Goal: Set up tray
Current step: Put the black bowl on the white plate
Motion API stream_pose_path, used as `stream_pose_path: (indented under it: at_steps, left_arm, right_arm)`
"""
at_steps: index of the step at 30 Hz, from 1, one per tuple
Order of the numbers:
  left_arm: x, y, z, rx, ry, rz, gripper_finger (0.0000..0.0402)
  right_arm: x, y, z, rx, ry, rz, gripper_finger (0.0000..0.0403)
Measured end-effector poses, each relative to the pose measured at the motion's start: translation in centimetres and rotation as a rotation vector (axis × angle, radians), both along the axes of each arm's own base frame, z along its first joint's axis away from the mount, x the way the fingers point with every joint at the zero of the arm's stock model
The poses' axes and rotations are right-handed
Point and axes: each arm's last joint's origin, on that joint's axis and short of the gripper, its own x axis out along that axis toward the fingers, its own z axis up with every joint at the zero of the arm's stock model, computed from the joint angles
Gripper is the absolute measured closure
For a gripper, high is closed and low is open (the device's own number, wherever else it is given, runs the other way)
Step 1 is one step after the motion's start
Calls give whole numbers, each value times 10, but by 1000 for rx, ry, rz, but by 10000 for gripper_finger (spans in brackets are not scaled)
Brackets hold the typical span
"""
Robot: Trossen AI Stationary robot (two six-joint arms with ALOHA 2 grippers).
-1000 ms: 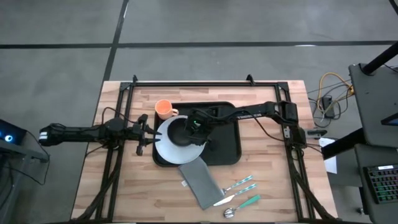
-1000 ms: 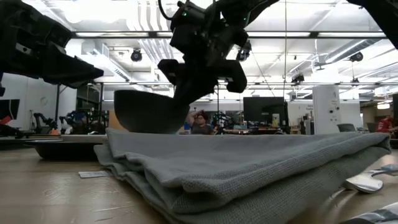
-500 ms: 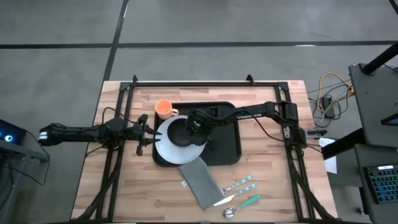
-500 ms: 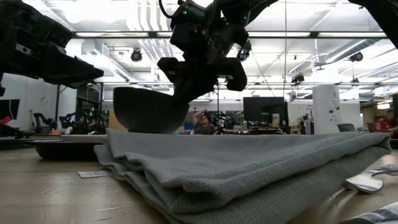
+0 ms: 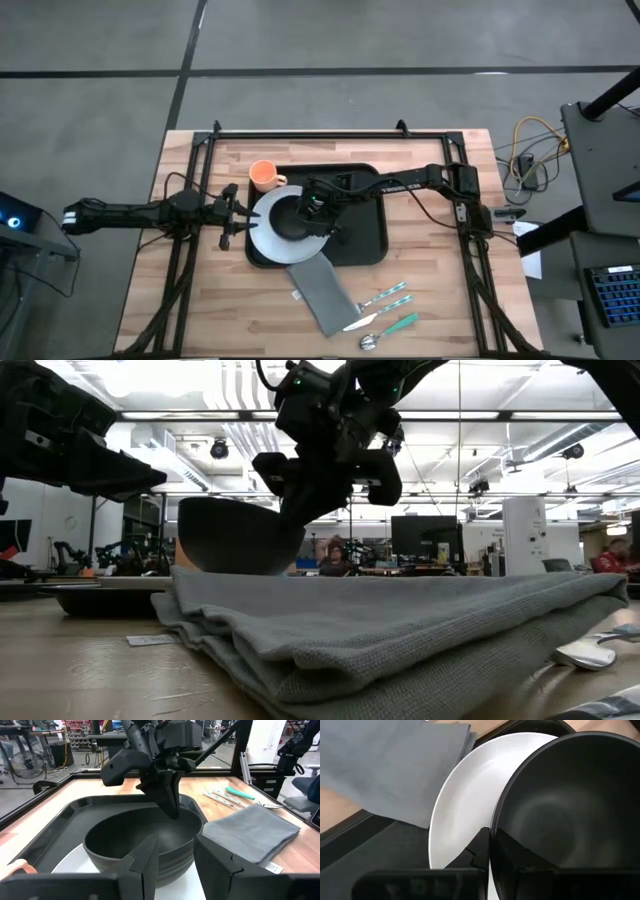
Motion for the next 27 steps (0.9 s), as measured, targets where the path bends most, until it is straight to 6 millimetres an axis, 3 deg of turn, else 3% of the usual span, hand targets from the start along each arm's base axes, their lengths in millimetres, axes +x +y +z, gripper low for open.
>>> stream_pose_path:
  at_steps: [27]
  left_arm:
    - [0, 0, 0, 0, 0, 0, 297]
  right_arm:
    - [-1, 0, -9, -14, -30, -6, 394]
